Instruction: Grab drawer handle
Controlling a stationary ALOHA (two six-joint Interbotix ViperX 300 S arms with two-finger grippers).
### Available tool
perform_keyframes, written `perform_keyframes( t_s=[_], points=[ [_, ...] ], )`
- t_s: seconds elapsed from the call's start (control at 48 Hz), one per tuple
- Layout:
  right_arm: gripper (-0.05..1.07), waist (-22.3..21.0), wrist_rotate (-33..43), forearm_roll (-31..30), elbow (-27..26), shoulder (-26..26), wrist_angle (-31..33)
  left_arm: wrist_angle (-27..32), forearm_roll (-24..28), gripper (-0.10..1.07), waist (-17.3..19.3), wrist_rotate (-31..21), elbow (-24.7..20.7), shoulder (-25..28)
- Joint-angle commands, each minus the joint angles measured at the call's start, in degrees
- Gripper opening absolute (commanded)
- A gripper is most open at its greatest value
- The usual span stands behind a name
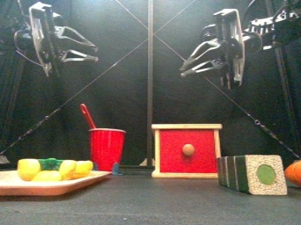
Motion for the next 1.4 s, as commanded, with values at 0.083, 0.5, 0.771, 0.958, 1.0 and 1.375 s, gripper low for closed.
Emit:
perform_keyframes(
  t_s=[0.083,0.5,0.771,0.958,1.0,1.375],
  points=[
    [0.59,-3.8,0.0,4.6,-1.6,-2.5,6.4,-0.7,-0.7,0.67,2.9,0.3,-5.3,3.3],
    [0.59,-13.9,0.3,5.2,-10.6,-0.9,32.8,11.7,2.0,0.67,10.5,0.3,-17.2,14.5],
    [0.59,-19.8,10.9,-4.0,-14.6,-0.2,48.2,13.6,2.0,0.67,12.1,0.3,-18.3,17.2],
    [0.59,-19.9,27.9,-21.4,-17.0,-0.2,52.0,14.8,2.1,0.67,13.0,0.3,-19.2,20.0],
    [0.59,-18.7,31.3,-25.2,-17.1,-0.2,52.1,15.5,2.1,0.67,13.4,0.3,-19.9,20.9],
    [0.59,-1.9,60.6,-53.6,-8.8,-0.4,37.9,18.7,5.1,0.67,14.4,0.2,-28.2,29.4]
  ],
)
